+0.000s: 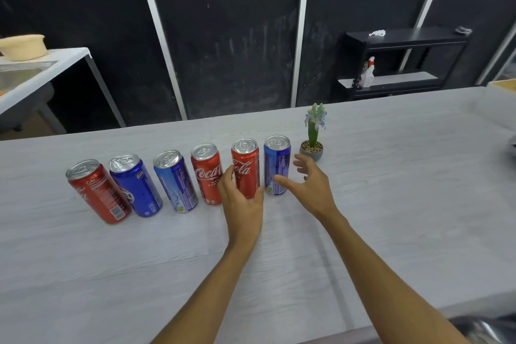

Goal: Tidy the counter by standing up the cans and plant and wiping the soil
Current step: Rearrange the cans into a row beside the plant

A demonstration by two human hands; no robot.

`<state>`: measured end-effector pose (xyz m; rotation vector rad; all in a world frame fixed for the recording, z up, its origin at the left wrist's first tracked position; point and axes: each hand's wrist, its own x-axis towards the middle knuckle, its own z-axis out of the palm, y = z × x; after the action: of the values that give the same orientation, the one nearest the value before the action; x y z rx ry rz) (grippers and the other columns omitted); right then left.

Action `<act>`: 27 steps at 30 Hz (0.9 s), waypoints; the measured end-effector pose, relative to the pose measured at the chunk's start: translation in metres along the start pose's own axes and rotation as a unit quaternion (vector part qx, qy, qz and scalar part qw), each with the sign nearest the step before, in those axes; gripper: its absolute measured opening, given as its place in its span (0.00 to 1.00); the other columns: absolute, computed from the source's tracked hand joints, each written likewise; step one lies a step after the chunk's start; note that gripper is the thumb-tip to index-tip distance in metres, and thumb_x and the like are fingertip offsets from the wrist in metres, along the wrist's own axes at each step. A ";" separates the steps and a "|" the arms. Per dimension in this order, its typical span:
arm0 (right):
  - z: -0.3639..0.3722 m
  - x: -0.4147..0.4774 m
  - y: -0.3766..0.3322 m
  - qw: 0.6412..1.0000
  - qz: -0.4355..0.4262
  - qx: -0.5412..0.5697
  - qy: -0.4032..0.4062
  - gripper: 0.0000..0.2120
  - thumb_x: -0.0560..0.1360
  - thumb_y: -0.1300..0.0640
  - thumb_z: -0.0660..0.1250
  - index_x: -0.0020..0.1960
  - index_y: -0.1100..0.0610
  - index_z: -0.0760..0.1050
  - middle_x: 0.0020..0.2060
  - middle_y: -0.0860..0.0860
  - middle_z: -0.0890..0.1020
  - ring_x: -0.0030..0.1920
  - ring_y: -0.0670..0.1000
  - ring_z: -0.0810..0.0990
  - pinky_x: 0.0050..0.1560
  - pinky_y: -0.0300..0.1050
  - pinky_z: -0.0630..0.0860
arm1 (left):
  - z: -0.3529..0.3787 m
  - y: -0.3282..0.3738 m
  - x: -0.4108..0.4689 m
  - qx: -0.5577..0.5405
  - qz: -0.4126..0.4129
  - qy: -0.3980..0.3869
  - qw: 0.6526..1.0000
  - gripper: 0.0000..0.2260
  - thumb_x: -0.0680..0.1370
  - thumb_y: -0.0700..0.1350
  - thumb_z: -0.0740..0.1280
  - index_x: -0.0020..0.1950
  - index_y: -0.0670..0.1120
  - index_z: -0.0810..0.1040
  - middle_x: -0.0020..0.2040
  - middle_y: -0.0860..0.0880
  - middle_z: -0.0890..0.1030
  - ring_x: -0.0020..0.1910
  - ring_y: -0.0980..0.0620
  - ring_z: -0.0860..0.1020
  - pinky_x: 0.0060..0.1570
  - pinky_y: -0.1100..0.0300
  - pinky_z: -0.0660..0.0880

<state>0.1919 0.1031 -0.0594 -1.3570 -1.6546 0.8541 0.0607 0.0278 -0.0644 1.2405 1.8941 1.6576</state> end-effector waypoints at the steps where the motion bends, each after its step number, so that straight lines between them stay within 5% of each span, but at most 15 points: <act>1: -0.003 -0.002 0.004 1.000 0.005 -0.007 0.007 0.37 0.66 0.41 0.75 0.70 0.52 0.66 0.66 0.49 0.75 0.62 0.46 0.73 0.52 0.35 0.70 | 0.000 -0.002 -0.005 0.013 0.024 0.011 1.000 0.31 0.73 0.40 0.74 0.72 0.44 0.63 0.69 0.45 0.66 0.66 0.55 0.67 0.53 0.80 0.65; 6: -0.024 -0.004 0.021 0.998 0.029 -0.033 0.037 0.34 0.68 0.42 0.74 0.69 0.53 0.68 0.66 0.49 0.74 0.63 0.48 0.72 0.56 0.39 0.69 | 0.008 -0.002 -0.027 0.060 0.104 -0.044 0.992 0.23 0.73 0.38 0.72 0.64 0.45 0.69 0.62 0.48 0.69 0.61 0.53 0.71 0.61 0.60 0.72; 12: -0.045 0.007 0.039 0.998 0.032 -0.035 0.050 0.36 0.69 0.44 0.74 0.71 0.54 0.67 0.68 0.51 0.72 0.64 0.51 0.72 0.58 0.42 0.70 | 0.038 0.007 -0.039 0.104 0.155 -0.219 0.958 0.24 0.78 0.46 0.66 0.72 0.52 0.64 0.71 0.55 0.63 0.72 0.58 0.61 0.71 0.62 0.62; 16: -0.056 0.025 0.048 0.998 0.030 -0.043 0.046 0.37 0.69 0.44 0.74 0.72 0.54 0.65 0.69 0.52 0.71 0.65 0.52 0.72 0.60 0.45 0.71 | 0.060 0.010 -0.041 0.156 0.116 -0.297 0.935 0.26 0.80 0.51 0.61 0.77 0.54 0.57 0.78 0.56 0.53 0.76 0.58 0.52 0.73 0.62 0.54; 27: -0.063 0.087 0.071 0.999 0.018 -0.048 0.002 0.38 0.68 0.47 0.76 0.73 0.54 0.64 0.70 0.53 0.69 0.66 0.53 0.72 0.63 0.49 0.73 | 0.109 0.003 -0.022 0.325 0.184 -0.358 0.856 0.27 0.82 0.58 0.51 0.79 0.52 0.47 0.79 0.53 0.43 0.77 0.56 0.39 0.76 0.54 0.41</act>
<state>0.2718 0.2023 -0.0797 -1.4571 -1.6900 0.8014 0.1539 0.0790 -0.0973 2.2006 1.7952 0.4547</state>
